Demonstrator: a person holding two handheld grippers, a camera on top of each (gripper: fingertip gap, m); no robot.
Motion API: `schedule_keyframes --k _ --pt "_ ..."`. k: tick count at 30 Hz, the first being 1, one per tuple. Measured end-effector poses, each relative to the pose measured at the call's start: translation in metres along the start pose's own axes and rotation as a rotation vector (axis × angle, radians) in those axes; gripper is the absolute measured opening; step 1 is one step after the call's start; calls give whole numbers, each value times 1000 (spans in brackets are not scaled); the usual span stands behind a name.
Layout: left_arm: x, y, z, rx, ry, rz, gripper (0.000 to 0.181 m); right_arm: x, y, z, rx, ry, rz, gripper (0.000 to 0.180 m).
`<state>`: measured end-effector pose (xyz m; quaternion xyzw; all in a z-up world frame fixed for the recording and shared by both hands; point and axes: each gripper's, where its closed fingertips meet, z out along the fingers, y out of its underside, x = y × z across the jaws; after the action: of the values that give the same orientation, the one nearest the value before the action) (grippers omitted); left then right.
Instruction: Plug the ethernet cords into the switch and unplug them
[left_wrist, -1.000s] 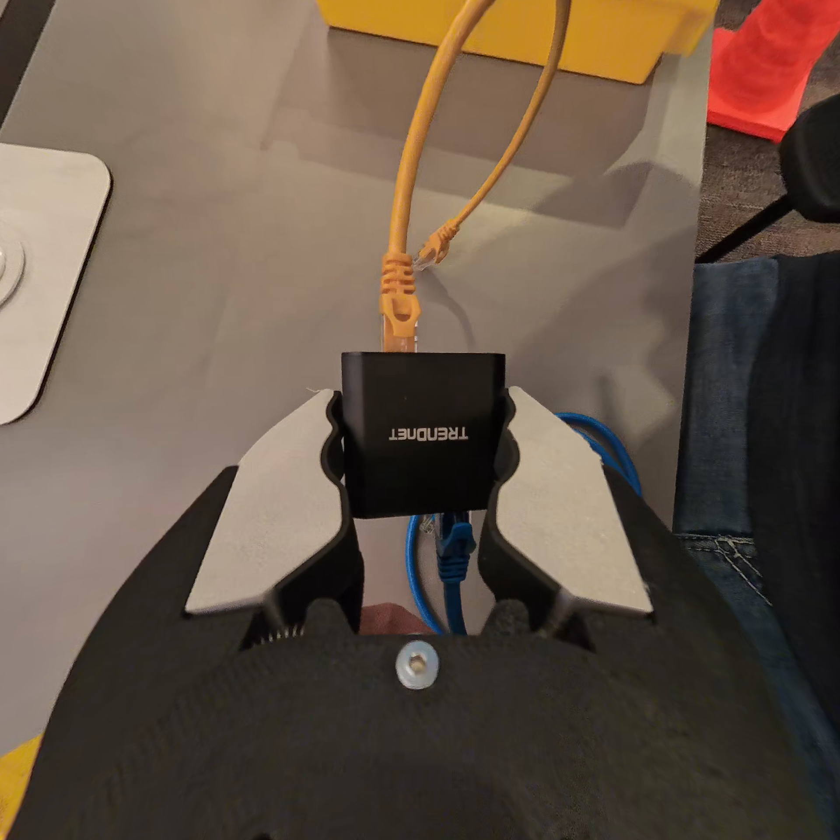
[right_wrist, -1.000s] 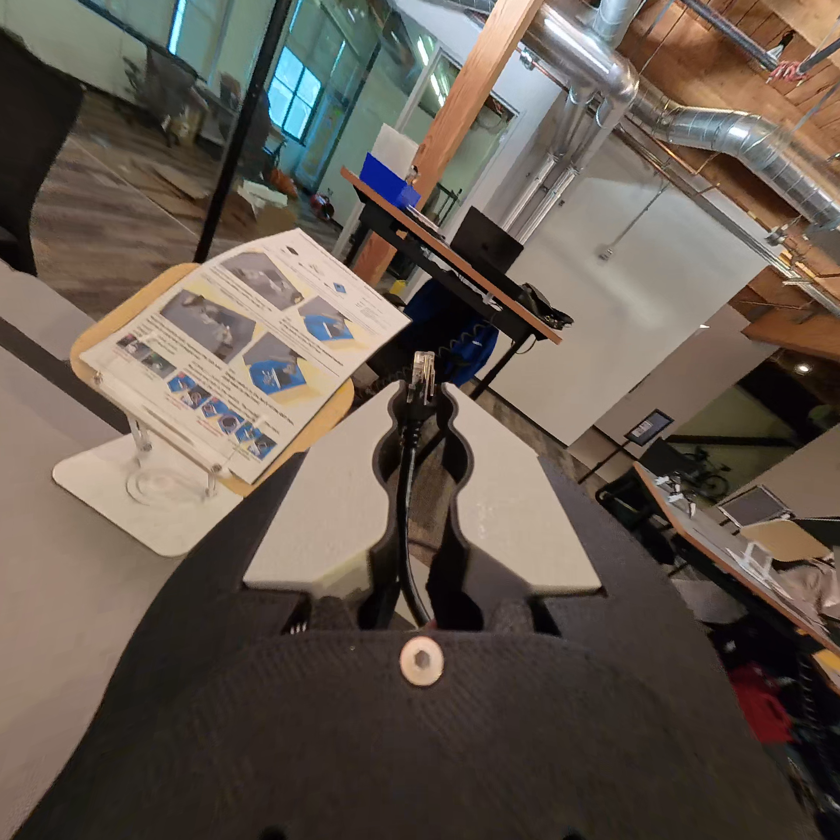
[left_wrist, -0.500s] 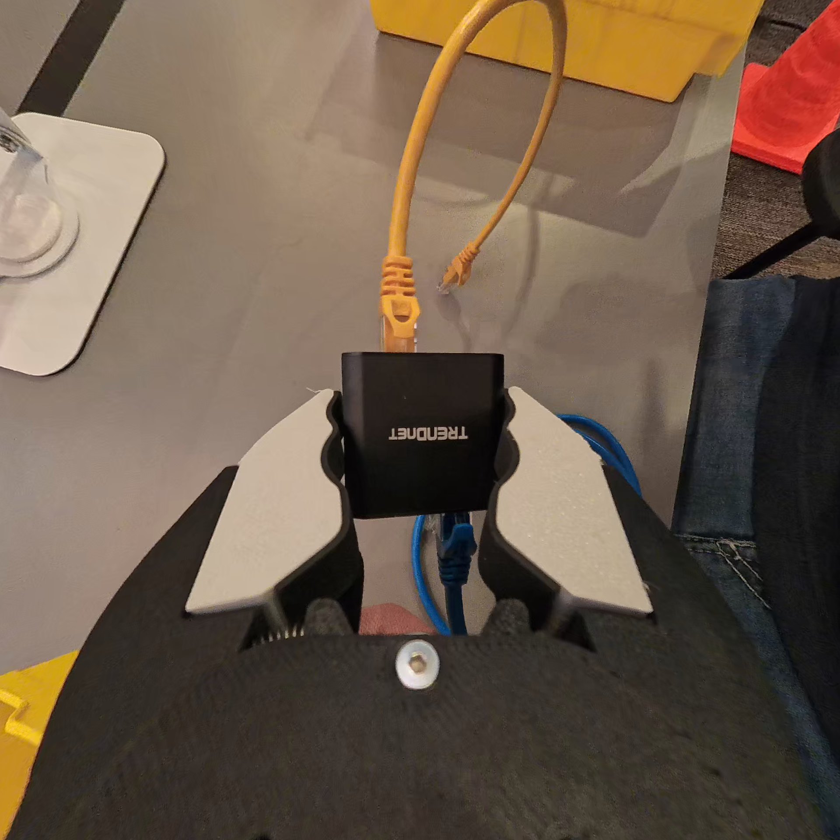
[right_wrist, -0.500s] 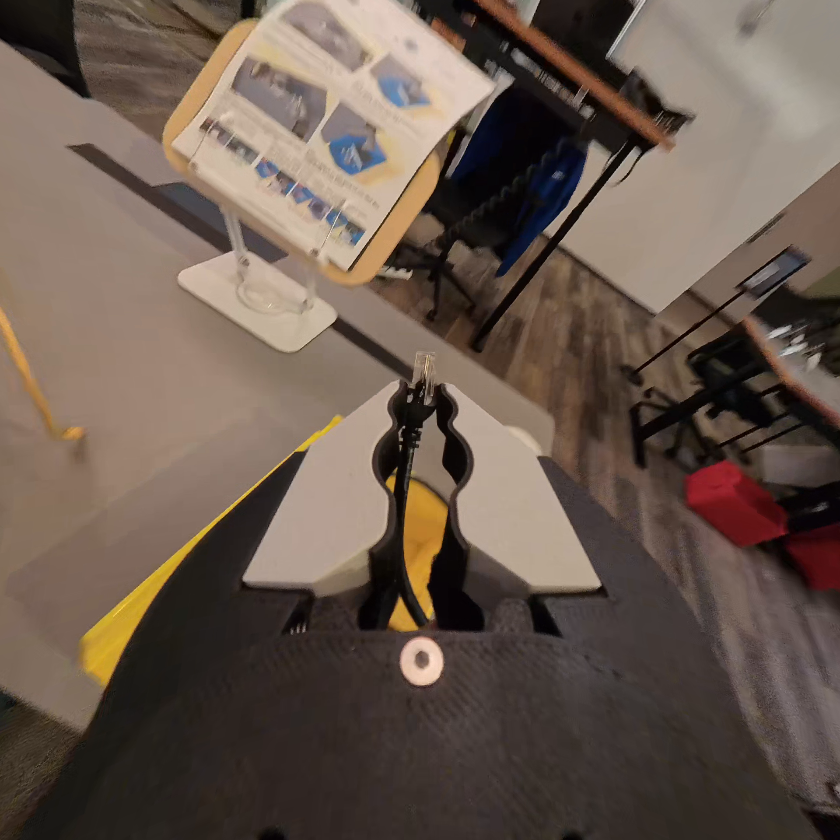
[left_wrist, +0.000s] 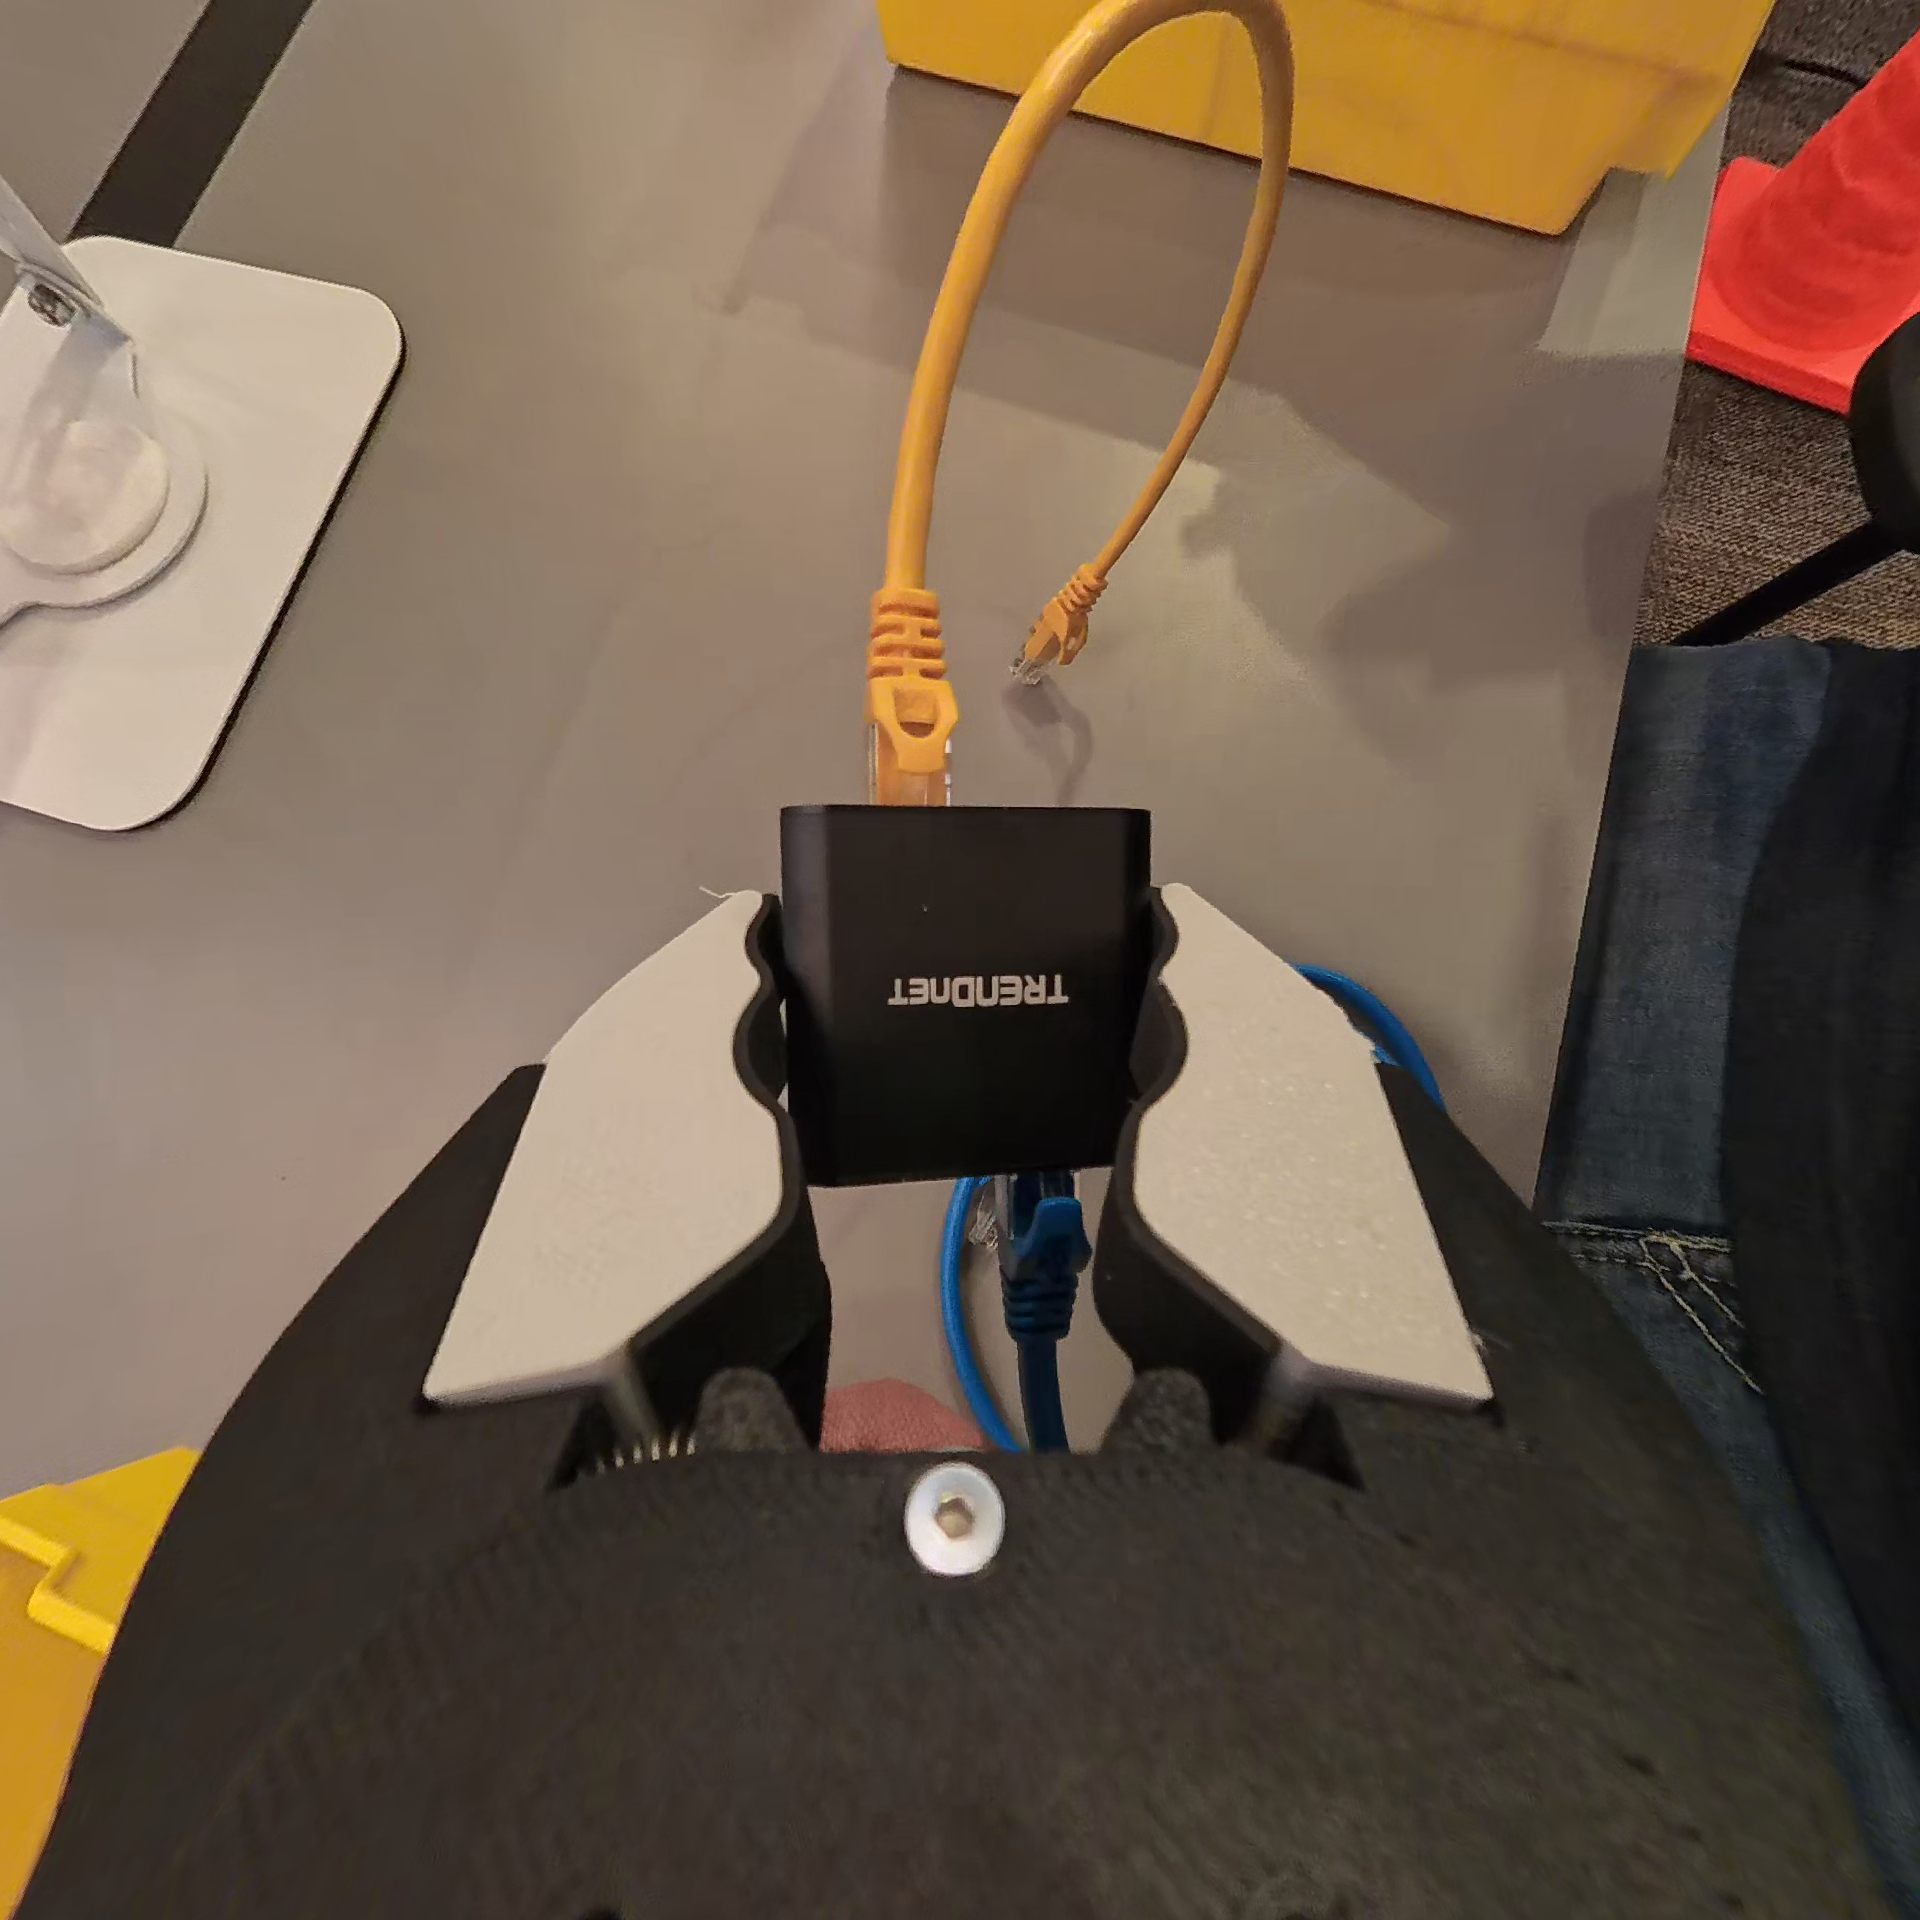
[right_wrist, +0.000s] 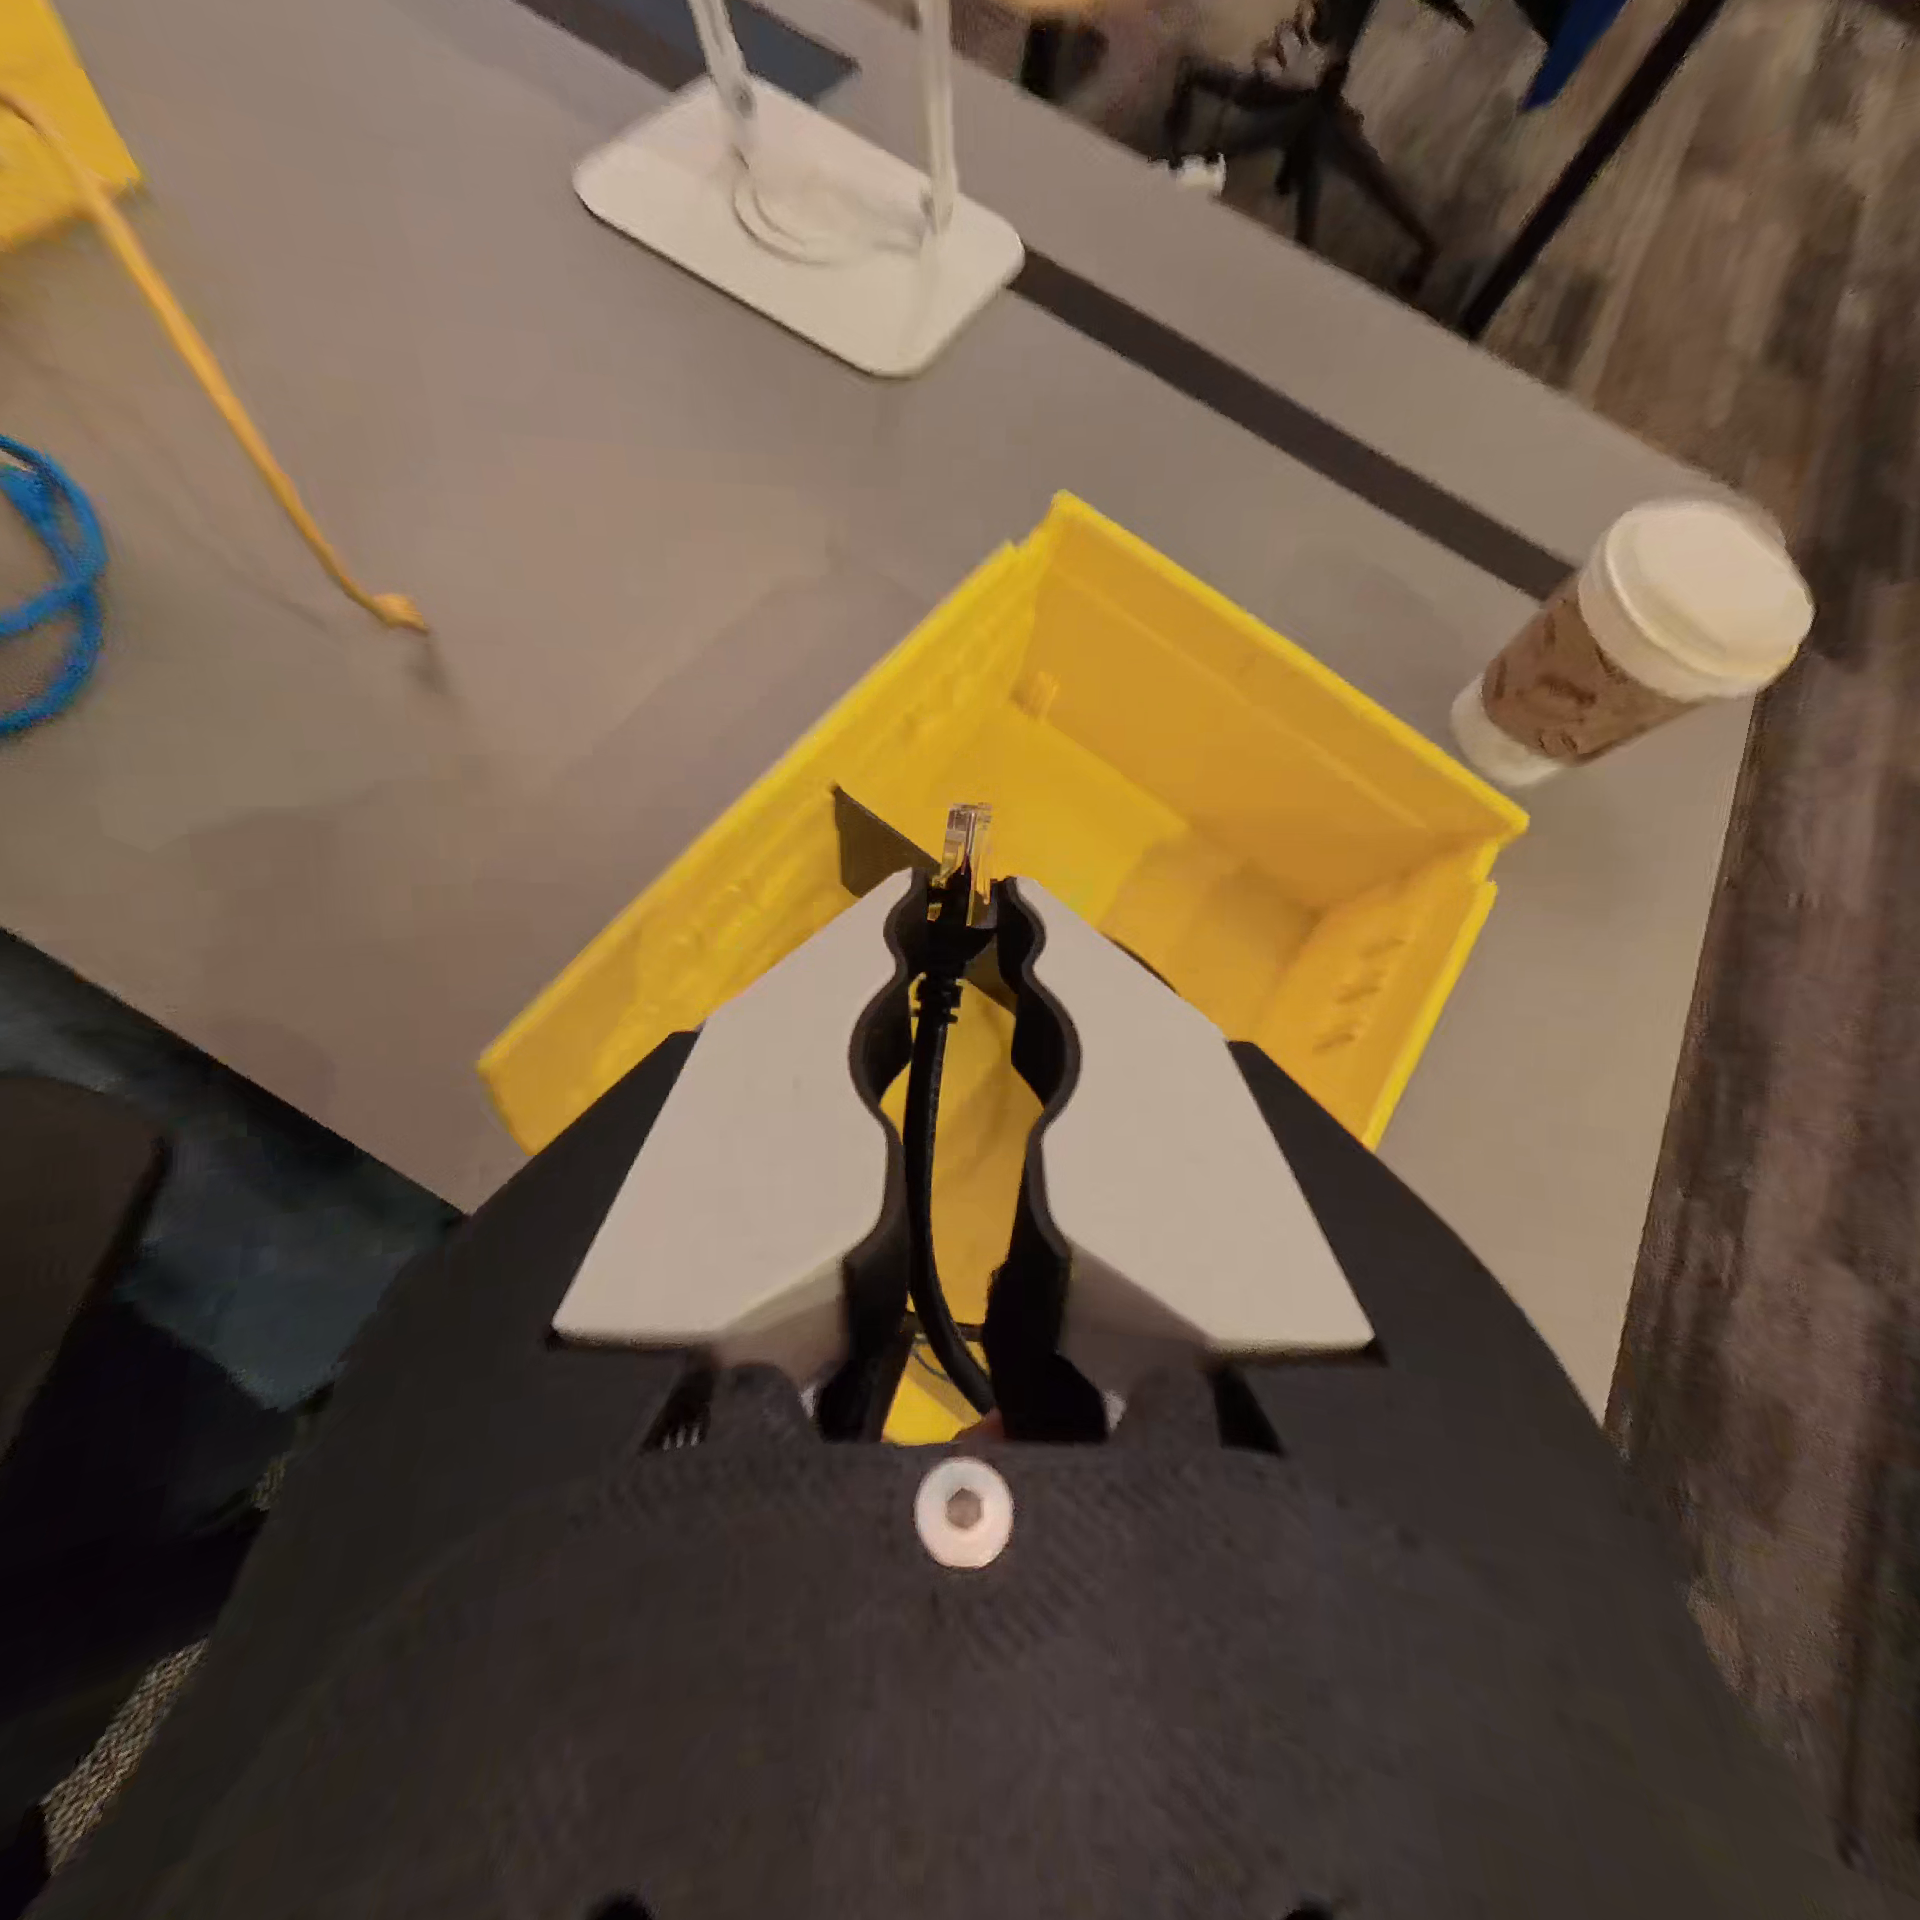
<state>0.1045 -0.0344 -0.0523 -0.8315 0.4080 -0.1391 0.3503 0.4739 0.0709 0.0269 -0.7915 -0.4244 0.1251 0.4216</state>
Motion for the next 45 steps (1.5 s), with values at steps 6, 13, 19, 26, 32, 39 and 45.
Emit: schedule_keyframes --k 6,13,19,26,32,39,45 --pt "-3 3 -3 1 -13 -5 65 -1 52 49 -127 -43 17 12" --pt "-5 3 -4 2 -20 -13 65 -21 96 79 -309 -135 -34 22" --pt "-5 4 0 -2 -17 -16 65 -27 93 68 -309 -175 -64 42" --pt "-7 4 -1 0 -20 -20 65 -25 80 41 -259 -210 -72 46" --pt "-7 3 -2 2 -24 -21 65 -22 65 30 -216 -166 -139 45" --pt "-6 3 -3 3 -25 -20 65 -14 80 69 -194 -94 -79 24" --pt "-5 4 -3 -2 -23 -23 65 -40 119 87 -349 -207 -79 28"
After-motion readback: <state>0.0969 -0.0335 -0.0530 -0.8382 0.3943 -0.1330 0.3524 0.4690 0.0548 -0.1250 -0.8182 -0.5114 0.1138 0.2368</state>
